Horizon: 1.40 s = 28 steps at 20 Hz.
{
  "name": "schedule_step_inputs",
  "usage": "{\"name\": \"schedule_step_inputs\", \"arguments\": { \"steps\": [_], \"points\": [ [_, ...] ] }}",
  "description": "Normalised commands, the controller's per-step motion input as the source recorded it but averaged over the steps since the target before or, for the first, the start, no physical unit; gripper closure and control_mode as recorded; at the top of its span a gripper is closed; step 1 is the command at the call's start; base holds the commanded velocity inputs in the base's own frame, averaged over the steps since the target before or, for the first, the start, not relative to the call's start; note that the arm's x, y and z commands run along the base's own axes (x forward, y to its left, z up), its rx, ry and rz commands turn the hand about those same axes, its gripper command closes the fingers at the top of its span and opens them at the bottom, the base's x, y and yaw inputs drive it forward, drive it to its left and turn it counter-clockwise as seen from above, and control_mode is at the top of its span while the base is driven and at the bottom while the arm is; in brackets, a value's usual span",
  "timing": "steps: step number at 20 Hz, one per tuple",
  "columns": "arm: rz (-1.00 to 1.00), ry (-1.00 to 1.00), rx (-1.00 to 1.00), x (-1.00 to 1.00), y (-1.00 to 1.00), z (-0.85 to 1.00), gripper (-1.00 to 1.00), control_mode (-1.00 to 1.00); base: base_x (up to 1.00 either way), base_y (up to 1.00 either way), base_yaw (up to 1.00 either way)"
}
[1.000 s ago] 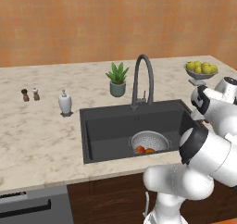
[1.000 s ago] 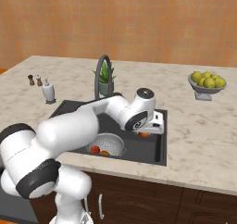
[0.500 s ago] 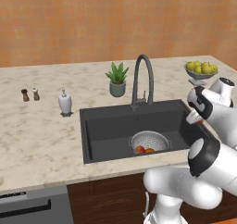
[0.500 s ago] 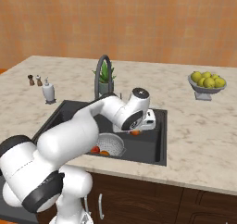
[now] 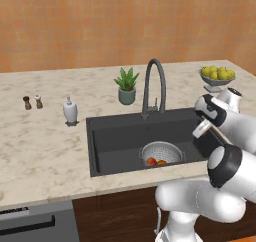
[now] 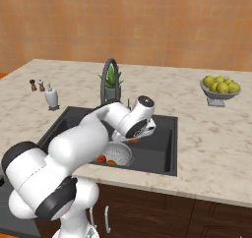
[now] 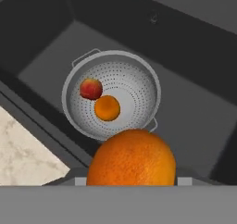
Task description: Put the colander in the sink, put the tangerine, apple, orange in the colander, and turn on the sink faucet and pour water over the colander.
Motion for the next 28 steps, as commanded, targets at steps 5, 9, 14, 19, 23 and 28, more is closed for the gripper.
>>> {"name": "schedule_step_inputs", "arguments": {
  "steps": [5,9,14,19,23,28],
  "points": [
    [0.33,0.00,0.15,0.14,0.22,-0.17,1.00,-1.00,0.00,0.00,0.00],
    [0.15,0.21,0.11,0.32,0.29,-0.14,1.00,-1.00,0.00,0.00,0.00],
    [0.00,0.21,0.07,0.11,0.33,-0.39,1.00,-1.00,0.00,0.00,0.00],
    [0.00,0.06,0.03,0.04,0.25,-0.42,1.00,-1.00,0.00,0.00,0.00],
    [0.00,-0.01,0.00,0.00,0.31,-0.27,1.00,-1.00,0.00,0.00,0.00],
    [0.00,-0.02,0.00,-0.01,0.23,-0.32,1.00,-1.00,0.00,0.00,0.00]
  ]
}}
